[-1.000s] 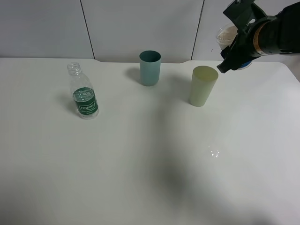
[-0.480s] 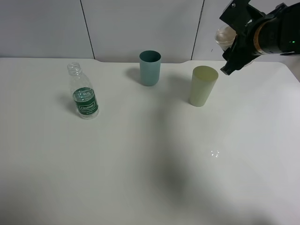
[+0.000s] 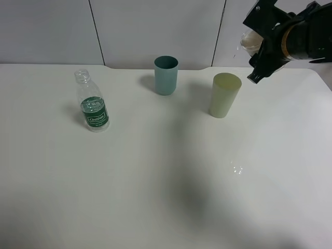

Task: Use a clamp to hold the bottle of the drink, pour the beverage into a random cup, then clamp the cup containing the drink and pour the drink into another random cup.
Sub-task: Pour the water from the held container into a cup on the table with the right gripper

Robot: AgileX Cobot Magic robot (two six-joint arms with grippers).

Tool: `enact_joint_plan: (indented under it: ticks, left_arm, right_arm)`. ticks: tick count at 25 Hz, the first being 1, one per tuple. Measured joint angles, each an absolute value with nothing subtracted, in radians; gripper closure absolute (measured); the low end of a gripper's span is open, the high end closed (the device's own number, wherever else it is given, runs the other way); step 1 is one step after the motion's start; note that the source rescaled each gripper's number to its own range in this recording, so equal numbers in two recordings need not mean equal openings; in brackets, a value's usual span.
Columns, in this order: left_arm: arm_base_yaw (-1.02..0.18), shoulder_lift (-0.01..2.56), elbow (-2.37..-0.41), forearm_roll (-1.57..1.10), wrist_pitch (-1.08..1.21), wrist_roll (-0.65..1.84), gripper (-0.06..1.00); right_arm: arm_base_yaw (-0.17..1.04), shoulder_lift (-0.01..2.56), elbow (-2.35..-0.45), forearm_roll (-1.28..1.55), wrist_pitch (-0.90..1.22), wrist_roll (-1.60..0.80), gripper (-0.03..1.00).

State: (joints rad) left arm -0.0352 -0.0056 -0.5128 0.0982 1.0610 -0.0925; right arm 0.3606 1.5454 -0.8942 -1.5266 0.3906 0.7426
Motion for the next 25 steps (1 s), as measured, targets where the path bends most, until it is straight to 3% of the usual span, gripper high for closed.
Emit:
enact_joint_plan:
  ticks: [25]
  left_arm:
    - [-0.035, -0.006, -0.513, 0.098, 1.061, -0.092, -0.06]
  right_arm:
    - [0.361, 1.563, -0.895, -1.587, 0.435, 0.63, 0.97]
